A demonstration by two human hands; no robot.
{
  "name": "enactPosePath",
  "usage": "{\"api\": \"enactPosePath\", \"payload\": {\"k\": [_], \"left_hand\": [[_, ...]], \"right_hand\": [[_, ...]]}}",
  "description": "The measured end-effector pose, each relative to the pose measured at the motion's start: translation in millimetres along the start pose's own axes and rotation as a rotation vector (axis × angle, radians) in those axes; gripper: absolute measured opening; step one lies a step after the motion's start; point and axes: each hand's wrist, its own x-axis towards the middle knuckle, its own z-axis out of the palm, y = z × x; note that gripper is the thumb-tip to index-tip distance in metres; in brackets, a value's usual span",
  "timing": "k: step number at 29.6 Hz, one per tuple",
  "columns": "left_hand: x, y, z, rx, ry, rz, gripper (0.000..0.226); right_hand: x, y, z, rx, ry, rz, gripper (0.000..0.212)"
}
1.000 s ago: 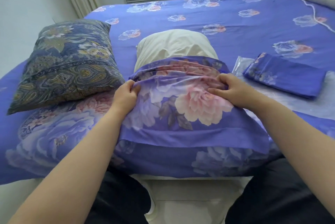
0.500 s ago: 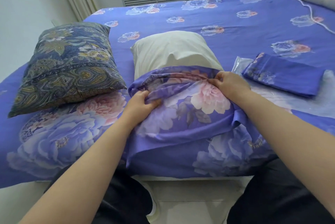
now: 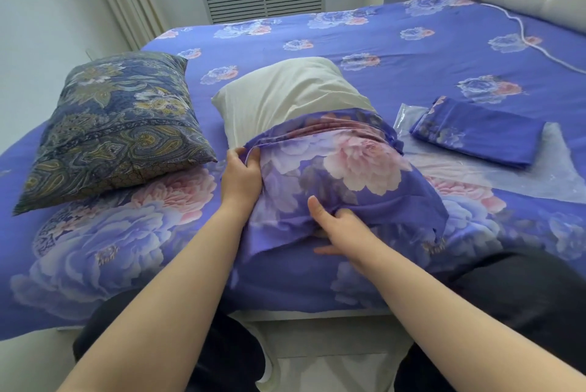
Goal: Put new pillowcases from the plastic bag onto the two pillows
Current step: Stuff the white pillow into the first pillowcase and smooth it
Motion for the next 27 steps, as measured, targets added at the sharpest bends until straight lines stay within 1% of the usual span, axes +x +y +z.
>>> {"api": "enactPosePath", "payload": {"k": [1, 2, 4, 6, 7, 8, 10, 11, 12, 14, 16, 17, 19, 20, 21, 24, 25, 27], "left_hand": [[-13.0, 13.2, 5.4, -0.101, 0.021, 0.046, 0.039], [-27.1, 26.1, 11.2, -0.183, 0.039, 0.097, 0.038], [-55.6, 46.5, 26.7, -0.267, 0.049, 0.171, 0.038], [-79.1, 58.8, 42.8, -0.267, 0.033, 0.225, 0.043], [-87.4, 63.4, 51.4, -0.218, 0.015, 0.253, 0.047], [-92.4, 66.8, 60.1, -0.117, -0.018, 0.282, 0.052], [-96.3, 69.9, 78.2, 0.177, -0.142, 0.354, 0.058], [-94.7, 70.0, 84.6, 0.278, -0.213, 0.362, 0.06], [-90.5, 71.0, 88.9, 0.295, -0.266, 0.331, 0.062], [-76.8, 72.0, 91.2, 0.193, -0.307, 0.235, 0.066], [-66.4, 68.4, 88.9, 0.067, -0.302, 0.217, 0.07], [-63.0, 64.5, 86.8, -0.003, -0.293, 0.212, 0.071], [-56.3, 55.2, 80.8, -0.095, -0.229, 0.203, 0.067], [-53.2, 50.7, 76.6, -0.076, -0.18, 0.213, 0.064], [-50.1, 45.7, 72.0, -0.005, -0.125, 0.229, 0.06], [-43.5, 32.2, 62.6, 0.297, -0.002, 0.279, 0.046], [-42.3, 29.7, 60.8, 0.363, 0.004, 0.291, 0.043], [-41.7, 25.3, 59.2, 0.421, -0.041, 0.3, 0.037]], "right_hand": [[4.5, -4.3, -9.0, 0.0, 0.114, -0.064, 0.046], [9.2, -7.8, -22.5, -0.033, 0.224, -0.122, 0.041], [19.9, -14.8, -60.2, -0.126, 0.378, -0.204, 0.04], [26.0, -23.7, -96.9, -0.22, 0.455, -0.217, 0.047], [28.3, -26.2, -111.8, -0.274, 0.466, -0.209, 0.05], [30.0, -26.1, -124.9, -0.345, 0.463, -0.171, 0.053], [29.2, -19.9, -147.1, -0.531, 0.431, -0.027, 0.063], [26.5, -15.5, -155.0, -0.608, 0.417, 0.048, 0.068], [22.7, -11.8, -159.0, -0.643, 0.407, 0.109, 0.073], [17.0, -8.0, -159.4, -0.601, 0.393, 0.154, 0.074], [10.9, -5.9, -151.4, -0.494, 0.371, 0.128, 0.062], [7.0, -3.9, -146.7, -0.447, 0.367, 0.113, 0.057], [-2.1, 3.5, -139.6, -0.392, 0.356, 0.096, 0.055], [-5.3, 10.1, -139.1, -0.371, 0.347, 0.09, 0.055], [-8.4, 16.3, -138.5, -0.356, 0.335, 0.098, 0.056], [-13.9, 27.3, -134.9, -0.224, 0.246, 0.187, 0.066], [-13.0, 28.5, -131.5, -0.146, 0.241, 0.19, 0.068], [-9.8, 29.2, -118.7, 0.03, 0.251, 0.129, 0.064]]}}
